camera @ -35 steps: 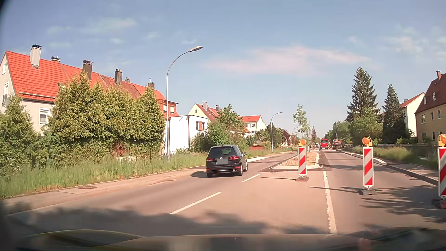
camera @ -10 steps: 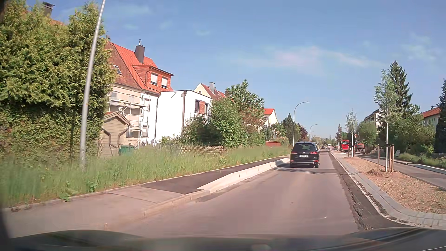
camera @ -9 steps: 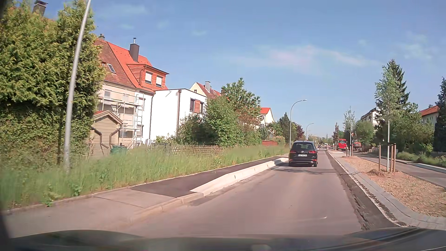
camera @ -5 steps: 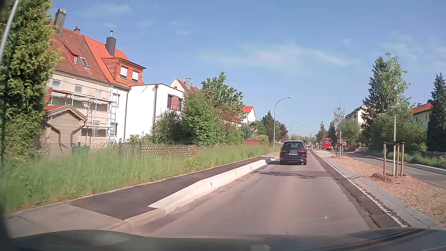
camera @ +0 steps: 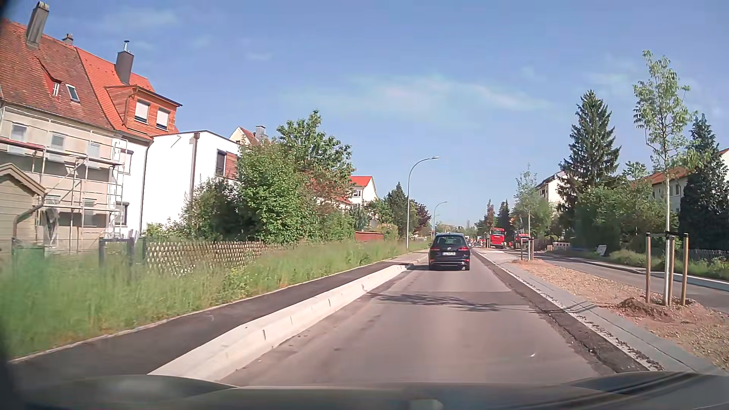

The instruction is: Follow the waypoints while adhering to traffic rules and regulations

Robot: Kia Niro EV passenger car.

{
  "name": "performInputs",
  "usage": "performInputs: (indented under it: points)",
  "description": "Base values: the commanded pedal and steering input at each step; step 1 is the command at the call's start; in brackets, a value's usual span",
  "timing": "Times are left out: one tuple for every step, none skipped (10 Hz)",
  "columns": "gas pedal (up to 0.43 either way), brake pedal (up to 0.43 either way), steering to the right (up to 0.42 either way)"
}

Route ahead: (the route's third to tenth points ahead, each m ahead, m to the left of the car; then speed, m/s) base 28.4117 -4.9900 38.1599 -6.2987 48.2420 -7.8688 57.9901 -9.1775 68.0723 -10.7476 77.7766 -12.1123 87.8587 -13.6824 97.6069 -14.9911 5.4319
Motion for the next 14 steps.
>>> performInputs:
  points:
    - [0.157, 0.000, 0.149]
    - [0.157, 0.000, 0.142]
    - [0.157, 0.000, 0.131]
    - [0.157, 0.000, 0.116]
    - [0.169, 0.000, 0.099]
    - [0.177, 0.000, 0.076]
    - [0.189, 0.000, 0.060]
    - [0.197, 0.000, 0.048]
    - [0.209, 0.000, 0.042]
    - [0.220, 0.000, 0.042]
    - [0.220, 0.000, 0.042]
    - [0.220, 0.000, 0.039]
    - [0.240, 0.000, 0.034]
    - [0.240, 0.000, 0.030]
